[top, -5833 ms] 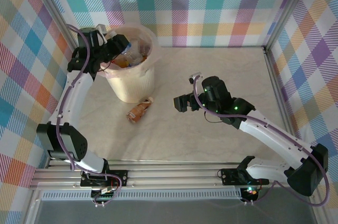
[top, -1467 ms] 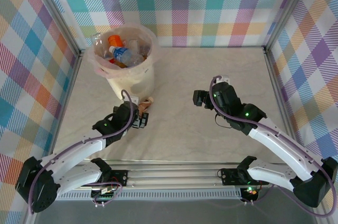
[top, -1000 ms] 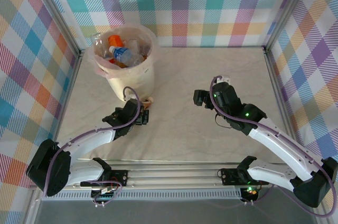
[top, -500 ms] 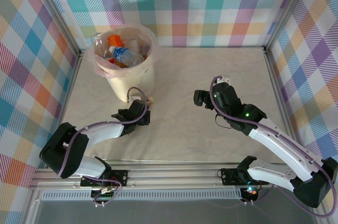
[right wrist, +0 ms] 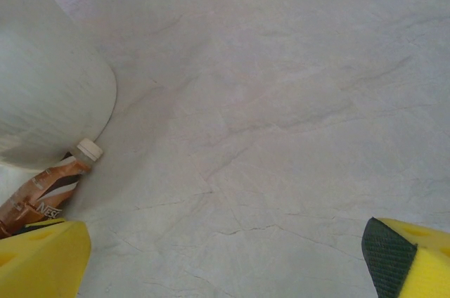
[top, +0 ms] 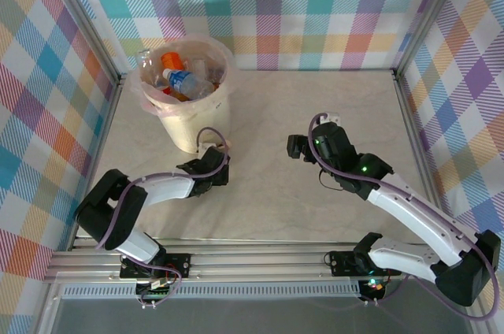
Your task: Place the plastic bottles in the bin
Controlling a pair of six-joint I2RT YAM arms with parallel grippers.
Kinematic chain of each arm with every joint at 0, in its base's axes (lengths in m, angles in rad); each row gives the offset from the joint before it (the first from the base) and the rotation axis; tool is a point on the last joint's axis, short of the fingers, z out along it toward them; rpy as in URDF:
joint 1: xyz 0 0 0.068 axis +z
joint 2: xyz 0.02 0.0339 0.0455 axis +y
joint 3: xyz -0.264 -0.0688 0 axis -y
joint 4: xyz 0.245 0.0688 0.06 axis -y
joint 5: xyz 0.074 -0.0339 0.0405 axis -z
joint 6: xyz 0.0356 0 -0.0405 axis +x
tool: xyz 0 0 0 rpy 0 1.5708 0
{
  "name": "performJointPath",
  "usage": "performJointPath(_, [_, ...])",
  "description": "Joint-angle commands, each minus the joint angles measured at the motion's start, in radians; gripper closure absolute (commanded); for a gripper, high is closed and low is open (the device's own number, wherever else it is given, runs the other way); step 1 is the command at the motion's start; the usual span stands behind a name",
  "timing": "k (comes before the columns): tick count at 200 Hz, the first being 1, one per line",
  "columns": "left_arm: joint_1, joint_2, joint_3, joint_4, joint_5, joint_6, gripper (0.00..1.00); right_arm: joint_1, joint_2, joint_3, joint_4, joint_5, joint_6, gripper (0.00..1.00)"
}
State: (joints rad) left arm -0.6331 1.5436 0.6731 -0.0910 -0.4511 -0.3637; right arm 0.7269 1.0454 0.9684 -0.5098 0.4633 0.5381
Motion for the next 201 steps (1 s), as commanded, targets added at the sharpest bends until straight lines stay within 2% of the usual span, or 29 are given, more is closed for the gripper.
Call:
performJointPath(1, [-0.029, 0.031, 0.043, -0.04, -0.028, -0.015, 0.06, -0.003, 0.001, 0.006, 0.021, 0.006, -0.014, 0.0])
performJointPath(34, [-0.059, 0.042, 0.068, -0.039, -0.022, -0.013, 0.0, -0.003, 0.003, 0.004, 0.026, 0.006, -0.017, 0.0])
performJointPath(99, [-0.077, 0.095, 0.146, -0.082, -0.057, 0.019, 0.04, -0.003, 0.015, 0.003, 0.033, 0.002, -0.017, 0.0])
performJointPath(146, [-0.078, 0.162, 0.187, -0.117, -0.048, 0.003, 0.18, -0.003, 0.019, 0.001, 0.033, 0.002, -0.017, 0.0])
performJointPath(164, [-0.085, 0.169, 0.194, -0.118, -0.038, 0.003, 0.3, -0.003, 0.019, 0.0, 0.035, 0.001, -0.015, 0.0])
performJointPath(185, [-0.092, 0.164, 0.199, -0.122, -0.031, 0.008, 0.34, -0.003, 0.017, -0.002, 0.033, 0.003, -0.014, 0.0])
performJointPath(201, [-0.103, 0.151, 0.198, -0.125, -0.026, 0.014, 0.46, -0.003, 0.015, -0.003, 0.033, 0.005, -0.014, 0.0])
